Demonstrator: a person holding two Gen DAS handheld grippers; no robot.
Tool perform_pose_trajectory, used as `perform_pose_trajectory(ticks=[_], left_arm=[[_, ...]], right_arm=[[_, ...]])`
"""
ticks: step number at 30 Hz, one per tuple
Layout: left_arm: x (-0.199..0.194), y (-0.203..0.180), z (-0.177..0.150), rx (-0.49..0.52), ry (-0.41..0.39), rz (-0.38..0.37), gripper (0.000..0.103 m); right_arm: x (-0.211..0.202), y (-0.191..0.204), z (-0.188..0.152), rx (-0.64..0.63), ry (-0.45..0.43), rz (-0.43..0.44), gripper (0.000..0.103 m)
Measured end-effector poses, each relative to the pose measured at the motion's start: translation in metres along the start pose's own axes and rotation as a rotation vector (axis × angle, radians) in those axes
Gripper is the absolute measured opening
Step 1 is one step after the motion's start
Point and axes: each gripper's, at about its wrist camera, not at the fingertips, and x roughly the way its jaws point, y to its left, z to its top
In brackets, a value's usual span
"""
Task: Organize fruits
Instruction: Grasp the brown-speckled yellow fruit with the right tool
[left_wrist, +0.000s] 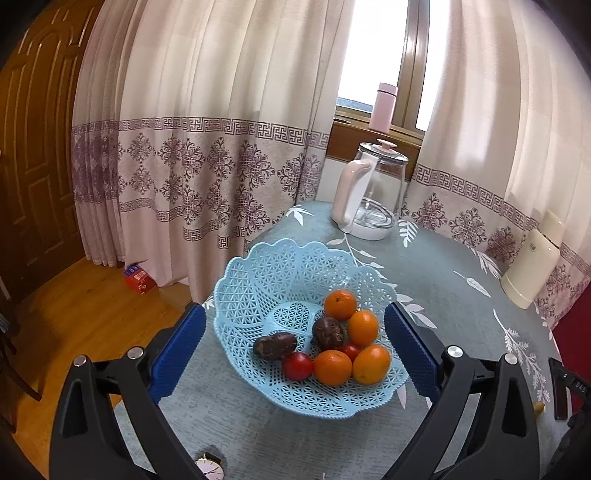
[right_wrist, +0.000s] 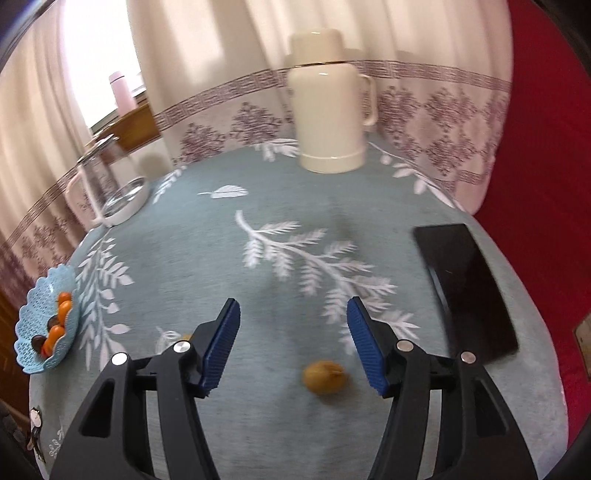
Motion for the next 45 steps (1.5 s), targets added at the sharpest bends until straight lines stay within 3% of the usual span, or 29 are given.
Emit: perform_pose_trajectory(ticks=[5, 18, 29, 36, 45], left_arm=[[-0.001, -0.003, -0.001, 0.008, 0.001, -0.005, 0.099], [-0.003, -0.01, -0.002, 0.025, 0.0, -0.011, 0.099], [-0.001, -0.013, -0.004, 0.037, 0.009, -0.01, 0.099], [0.002, -0.021, -0.008, 0.057, 0.016, -0.009, 0.099], [0.007, -0.047, -0.023, 0.112, 0.049, -0.023, 0.099]], right_arm=[[0.004, -0.018, -0.012, 0.009, 0.029, -0.031, 0.061], [0.02, -0.014, -0.037, -0.031, 0.089, -0.036, 0.059], [0.032, -0.011, -0.041, -0.054, 0.121, -0.036, 0.045], [0.035, -0.011, -0.041, -0.06, 0.126, -0.022, 0.03], [0.029, -0.012, -0.042, -0.058, 0.111, 0.029, 0.03]])
